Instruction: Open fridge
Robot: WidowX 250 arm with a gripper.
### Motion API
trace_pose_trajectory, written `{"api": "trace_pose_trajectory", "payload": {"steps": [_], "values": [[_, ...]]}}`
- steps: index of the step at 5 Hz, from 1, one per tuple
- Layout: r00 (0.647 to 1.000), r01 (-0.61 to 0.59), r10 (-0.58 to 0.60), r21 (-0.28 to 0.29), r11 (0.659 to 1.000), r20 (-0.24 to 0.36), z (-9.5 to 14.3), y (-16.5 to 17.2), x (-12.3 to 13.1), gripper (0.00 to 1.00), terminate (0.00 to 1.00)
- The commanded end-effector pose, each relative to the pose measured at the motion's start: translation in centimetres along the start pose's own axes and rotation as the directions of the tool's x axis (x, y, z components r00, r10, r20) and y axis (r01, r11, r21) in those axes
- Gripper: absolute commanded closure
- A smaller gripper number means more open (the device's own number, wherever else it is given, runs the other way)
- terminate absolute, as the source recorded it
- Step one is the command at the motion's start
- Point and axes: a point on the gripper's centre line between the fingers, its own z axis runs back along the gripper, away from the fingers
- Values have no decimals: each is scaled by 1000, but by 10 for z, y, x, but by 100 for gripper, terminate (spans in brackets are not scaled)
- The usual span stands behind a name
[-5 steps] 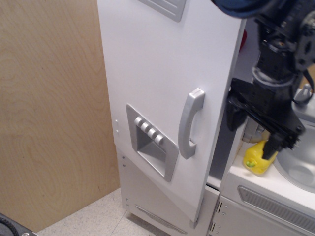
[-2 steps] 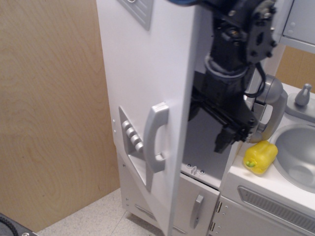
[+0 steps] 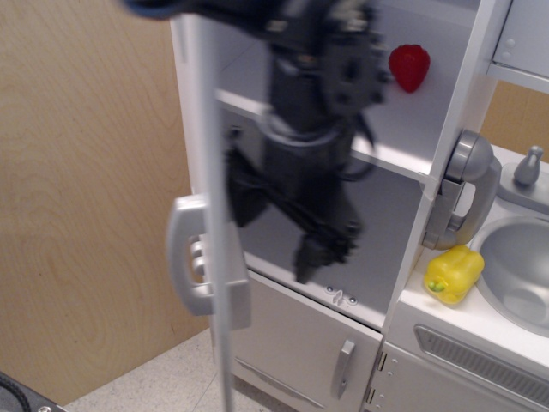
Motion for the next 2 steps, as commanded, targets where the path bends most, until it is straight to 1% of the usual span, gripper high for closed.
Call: {"api": "trace_pose_trajectory", "payload": {"steps": [1,2], "values": [[989,-144,145,46,989,-19,10,47,-37,0,0],[978,-207,208,80,975,-10,4,72,-48,0,100]]}}
